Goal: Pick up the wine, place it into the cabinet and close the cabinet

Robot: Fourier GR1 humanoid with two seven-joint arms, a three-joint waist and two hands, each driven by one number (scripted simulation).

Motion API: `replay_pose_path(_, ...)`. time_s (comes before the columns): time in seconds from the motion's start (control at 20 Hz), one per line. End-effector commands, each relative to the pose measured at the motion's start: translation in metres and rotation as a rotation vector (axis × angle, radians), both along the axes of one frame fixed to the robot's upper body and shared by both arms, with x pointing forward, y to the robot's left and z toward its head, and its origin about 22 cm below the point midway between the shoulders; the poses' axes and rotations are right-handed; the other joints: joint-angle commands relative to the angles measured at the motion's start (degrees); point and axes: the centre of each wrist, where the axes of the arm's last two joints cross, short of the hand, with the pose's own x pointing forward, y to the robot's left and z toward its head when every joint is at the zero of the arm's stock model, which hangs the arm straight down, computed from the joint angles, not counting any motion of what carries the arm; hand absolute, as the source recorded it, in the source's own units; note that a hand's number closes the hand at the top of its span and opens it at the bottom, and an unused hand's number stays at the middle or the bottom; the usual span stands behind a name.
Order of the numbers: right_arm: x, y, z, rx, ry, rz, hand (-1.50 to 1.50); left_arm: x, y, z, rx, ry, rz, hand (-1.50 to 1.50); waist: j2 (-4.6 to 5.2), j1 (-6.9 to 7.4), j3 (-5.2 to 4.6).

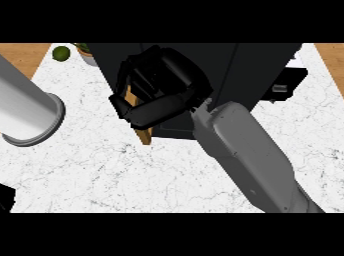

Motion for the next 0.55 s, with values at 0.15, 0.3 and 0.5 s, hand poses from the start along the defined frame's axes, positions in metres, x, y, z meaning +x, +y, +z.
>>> replay_pose_path(0.15, 0.045, -0.043, -0.007, -0.023, 0.036, -0.165, 1.5, 0.008, -0.012, 0.001, 0.01, -0.007, 0.003, 1.5, 2.07, -0.14, 0.35)
replay_pose_path(0.3, 0.048, -0.057, -0.01, -0.057, 0.03, -0.147, 1.5, 0.005, -0.009, -0.001, -0.015, 0.006, -0.008, 1.5, 1.96, -0.25, 0.34)
replay_pose_path(0.5, 0.052, -0.058, -0.018, -0.047, 0.033, -0.153, 1.5, 0.01, -0.004, 0.005, -0.008, -0.012, -0.018, 1.5, 2.14, 0.15, 0.31)
